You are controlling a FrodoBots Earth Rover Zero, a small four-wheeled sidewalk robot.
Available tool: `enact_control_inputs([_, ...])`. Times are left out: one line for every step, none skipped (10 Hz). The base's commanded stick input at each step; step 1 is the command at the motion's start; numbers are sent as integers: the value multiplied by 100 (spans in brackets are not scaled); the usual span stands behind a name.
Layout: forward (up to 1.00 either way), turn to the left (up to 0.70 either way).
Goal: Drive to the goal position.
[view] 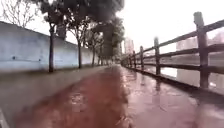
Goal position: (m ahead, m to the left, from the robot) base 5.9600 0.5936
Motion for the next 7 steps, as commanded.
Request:
enact_control_inputs([100, 0])
enact_control_inputs([100, 0])
enact_control_inputs([100, 0])
enact_control_inputs([100, 0])
enact_control_inputs([100, 0])
enact_control_inputs([100, 0])
enact_control_inputs([100, 0])
